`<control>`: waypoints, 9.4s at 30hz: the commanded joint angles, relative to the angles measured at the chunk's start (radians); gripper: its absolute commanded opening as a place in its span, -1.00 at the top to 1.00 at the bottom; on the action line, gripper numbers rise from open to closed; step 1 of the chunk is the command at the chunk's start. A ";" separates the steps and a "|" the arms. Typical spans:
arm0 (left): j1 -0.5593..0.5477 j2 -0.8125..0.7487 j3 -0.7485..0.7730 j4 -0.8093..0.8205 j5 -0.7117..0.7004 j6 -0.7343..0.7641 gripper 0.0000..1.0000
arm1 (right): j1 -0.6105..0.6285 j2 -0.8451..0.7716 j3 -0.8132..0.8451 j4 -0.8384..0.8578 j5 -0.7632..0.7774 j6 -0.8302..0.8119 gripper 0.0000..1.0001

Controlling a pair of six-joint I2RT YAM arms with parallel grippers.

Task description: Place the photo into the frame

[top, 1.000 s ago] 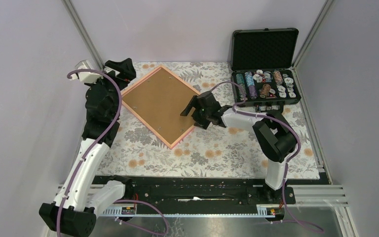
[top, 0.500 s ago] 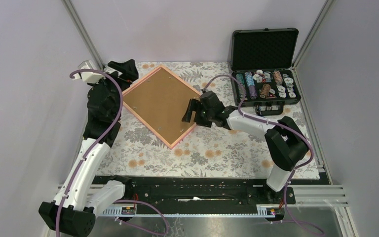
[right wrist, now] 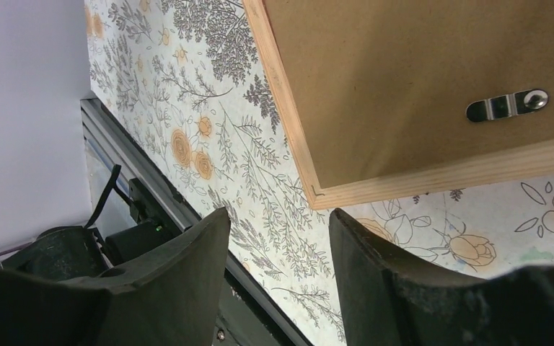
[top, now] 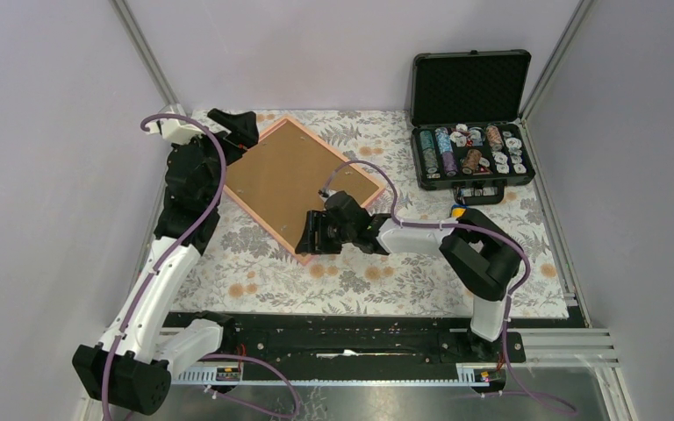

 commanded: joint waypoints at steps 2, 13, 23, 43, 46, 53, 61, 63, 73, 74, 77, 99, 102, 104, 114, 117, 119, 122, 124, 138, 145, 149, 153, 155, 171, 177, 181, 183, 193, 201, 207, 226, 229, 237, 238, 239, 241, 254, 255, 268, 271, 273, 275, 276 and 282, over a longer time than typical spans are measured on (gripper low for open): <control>0.000 -0.031 0.026 0.023 -0.010 0.013 -0.97 | 0.009 0.013 0.025 0.038 0.019 -0.020 -0.20; 0.000 -0.037 0.039 0.005 -0.022 0.034 -0.97 | 0.010 0.125 0.093 0.054 0.072 -0.037 -0.18; 0.000 -0.040 0.038 0.002 -0.037 0.043 -0.97 | 0.010 0.187 0.193 -0.034 0.185 -0.114 -0.24; 0.000 -0.057 0.044 -0.011 -0.041 0.050 -0.97 | 0.010 0.297 0.473 -0.499 0.184 -0.315 -0.40; 0.000 -0.058 0.045 -0.014 -0.041 0.050 -0.97 | 0.010 0.224 0.511 -0.536 0.181 -0.338 -0.46; 0.000 -0.067 0.046 -0.019 -0.056 0.056 -0.97 | 0.010 0.124 0.480 -0.560 0.269 -0.231 -0.85; 0.001 -0.065 0.039 -0.006 -0.031 0.041 -0.97 | 0.009 0.074 0.334 -0.441 0.404 0.174 -0.83; 0.000 -0.069 0.034 -0.006 -0.041 0.042 -0.97 | 0.014 0.090 0.335 -0.438 0.414 0.218 -0.76; 0.000 -0.075 0.028 -0.001 -0.060 0.051 -0.98 | 0.020 0.151 0.336 -0.462 0.581 0.303 -0.41; 0.000 -0.076 0.030 -0.001 -0.057 0.052 -0.97 | 0.020 0.160 0.339 -0.468 0.585 0.310 -0.36; 0.001 -0.079 0.033 -0.003 -0.056 0.055 -0.97 | 0.021 0.187 0.339 -0.470 0.586 0.331 -0.26; -0.014 -0.119 0.034 -0.014 -0.039 0.045 -0.97 | -0.121 0.008 -0.037 -0.362 0.265 -0.227 1.00; -0.017 -0.128 0.035 -0.018 -0.040 0.044 -0.98 | -0.167 -0.066 -0.127 -0.351 0.221 -0.299 1.00; -0.022 -0.131 0.037 -0.020 -0.043 0.050 -0.97 | -0.199 -0.127 -0.184 -0.348 0.212 -0.331 1.00; -0.031 -0.131 0.041 -0.029 -0.074 0.070 -0.97 | -0.239 -0.237 -0.141 -0.408 0.192 -0.403 -0.19; -0.030 -0.130 0.039 -0.027 -0.084 0.075 -0.97 | -0.239 -0.206 -0.095 -0.408 0.172 -0.408 -0.27; -0.031 -0.127 0.035 -0.023 -0.086 0.071 -0.97 | -0.239 -0.182 -0.070 -0.411 0.193 -0.407 -0.28; -0.034 -0.121 0.039 -0.018 -0.077 0.072 -0.98 | -0.239 -0.150 -0.040 -0.424 0.230 -0.398 -0.27; -0.035 -0.116 0.040 -0.018 -0.078 0.074 -0.98 | -0.238 -0.134 -0.032 -0.426 0.249 -0.396 -0.23; -0.035 -0.119 0.042 -0.024 -0.093 0.084 -0.97 | -0.213 -0.062 -0.011 -0.455 0.346 -0.411 -0.10; -0.036 -0.125 0.044 -0.033 -0.110 0.093 -0.97 | -0.174 -0.107 -0.018 -0.541 0.455 -0.396 -0.35; -0.035 -0.121 0.040 -0.025 -0.098 0.085 -0.97 | -0.172 -0.103 -0.030 -0.540 0.475 -0.374 -0.35; -0.035 -0.122 0.043 -0.027 -0.095 0.087 -0.97 | -0.149 -0.097 0.004 -0.568 0.499 -0.359 -0.36; -0.035 -0.121 0.047 -0.032 -0.099 0.089 -0.97 | -0.134 -0.117 0.007 -0.572 0.518 -0.361 -0.46; -0.035 -0.120 0.042 -0.025 -0.101 0.091 -0.97 | -0.141 -0.014 0.030 -0.529 0.521 -0.378 -0.06; -0.035 -0.120 0.042 -0.025 -0.103 0.091 -0.97 | -0.157 -0.030 -0.015 -0.504 0.502 -0.409 0.34; -0.036 -0.119 0.043 -0.025 -0.096 0.090 -0.97 | -0.178 -0.038 -0.025 -0.465 0.462 -0.459 0.75; -0.036 -0.119 0.043 -0.027 -0.097 0.090 -0.97 | -0.185 -0.048 -0.027 -0.447 0.449 -0.499 0.91; -0.036 -0.114 0.045 -0.028 -0.102 0.094 -0.97 | -0.202 -0.116 0.092 -0.583 0.420 -0.561 -0.04; -0.035 -0.116 0.044 -0.027 -0.094 0.088 -0.97 | -0.202 -0.240 0.055 -0.772 0.498 -0.214 -0.80; -0.034 -0.120 0.042 -0.025 -0.083 0.080 -0.97 | -0.189 -0.365 -0.110 -0.769 0.430 0.360 -0.80; -0.035 -0.139 0.043 -0.033 -0.097 0.086 -0.97 | -0.023 -0.280 -0.211 -0.651 0.473 0.851 -0.34; -0.036 -0.137 0.044 -0.034 -0.096 0.086 -0.97 | -0.024 -0.248 -0.203 -0.646 0.499 0.849 -0.21; -0.035 -0.137 0.044 -0.034 -0.098 0.089 -0.98 | -0.031 -0.211 -0.176 -0.642 0.594 0.846 0.42; -0.034 -0.138 0.045 -0.036 -0.099 0.090 -0.97 | -0.035 -0.208 -0.176 -0.638 0.604 0.845 0.47; -0.035 -0.138 0.046 -0.037 -0.102 0.091 -0.97 | -0.049 -0.204 -0.176 -0.629 0.613 0.839 0.52; -0.035 -0.138 0.048 -0.037 -0.102 0.093 -0.97 | -0.081 -0.197 -0.173 -0.599 0.623 0.806 0.63; -0.036 -0.132 0.047 -0.036 -0.117 0.104 -0.97 | -0.365 0.026 0.112 -0.321 0.602 -0.137 1.00; -0.037 -0.130 0.048 -0.036 -0.116 0.106 -0.97 | -0.376 0.049 0.141 -0.309 0.565 -0.218 1.00; -0.037 -0.106 0.045 -0.020 -0.104 0.098 -0.97 | -0.430 0.131 0.393 -0.529 0.259 -0.502 -0.39; -0.037 -0.103 0.041 -0.013 -0.088 0.089 -0.98 | -0.400 0.079 0.358 -0.553 0.209 -0.535 -0.73; -0.037 -0.106 0.042 -0.012 -0.083 0.087 -0.97 | -0.373 0.064 0.337 -0.572 0.207 -0.572 -0.81; -0.037 -0.111 0.045 -0.017 -0.084 0.087 -0.97 | -0.361 0.055 0.312 -0.579 0.223 -0.575 -0.82; -0.036 -0.114 0.045 -0.020 -0.086 0.089 -0.97 | -0.361 0.053 0.298 -0.575 0.225 -0.574 -0.82; -0.037 -0.119 0.047 -0.027 -0.093 0.093 -0.97 | -0.353 0.087 0.288 -0.563 0.229 -0.578 -0.64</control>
